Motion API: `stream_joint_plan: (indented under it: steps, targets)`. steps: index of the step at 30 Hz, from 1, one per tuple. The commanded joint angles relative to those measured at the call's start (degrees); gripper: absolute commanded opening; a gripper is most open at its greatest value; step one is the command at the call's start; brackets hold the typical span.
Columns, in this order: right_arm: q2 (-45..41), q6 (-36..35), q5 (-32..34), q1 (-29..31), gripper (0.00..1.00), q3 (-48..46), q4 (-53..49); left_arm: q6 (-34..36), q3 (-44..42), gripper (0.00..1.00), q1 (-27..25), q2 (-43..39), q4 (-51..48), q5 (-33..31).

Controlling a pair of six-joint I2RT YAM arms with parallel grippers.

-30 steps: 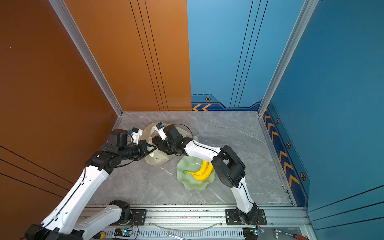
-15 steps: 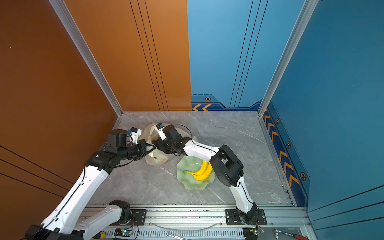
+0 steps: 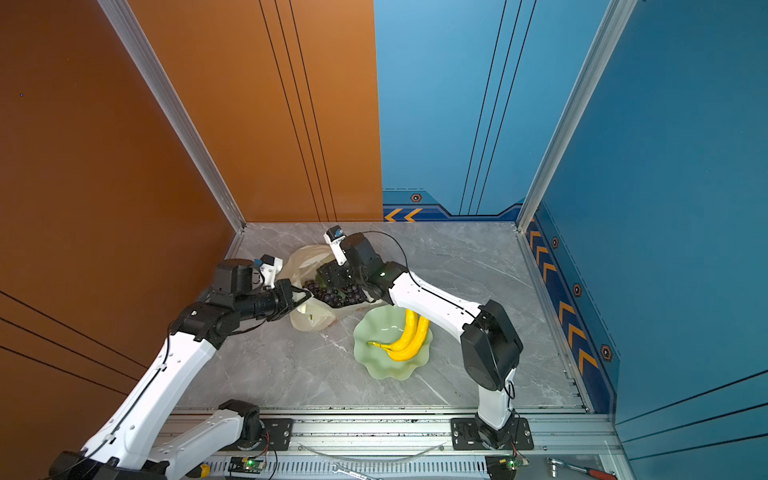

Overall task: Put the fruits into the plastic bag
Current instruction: 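Raise the right gripper out of the bag and draw it back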

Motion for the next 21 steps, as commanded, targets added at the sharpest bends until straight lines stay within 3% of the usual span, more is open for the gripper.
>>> stream_joint_plan:
  steps: [1, 6, 10, 17, 21]
  targets:
    - [-2.92, -4.41, 6.47, -1.68, 0.79, -0.82, -7.93, 0.42, 1.54, 0.0, 0.52, -1.1, -0.76, 0.84]
    - [-8.08, -4.26, 5.15, -2.88, 0.8, -0.14, -10.31, 0.2, 1.37, 0.0, 0.52, -1.14, -0.59, 0.94]
    - [-13.14, -3.48, 5.48, -2.2, 1.0, 0.08, -12.94, 0.75, 1.28, 0.0, 0.52, -0.79, -0.59, 1.13]
    - [-24.22, 2.72, 8.21, -1.91, 1.0, -5.47, -12.11, 0.65, 0.5, 0.0, 0.34, -0.92, -0.42, 1.2]
    - [-30.46, 9.96, 11.7, -2.87, 1.0, -9.07, -11.59, 0.55, -0.29, 0.0, 0.34, -1.32, -0.41, 1.03]
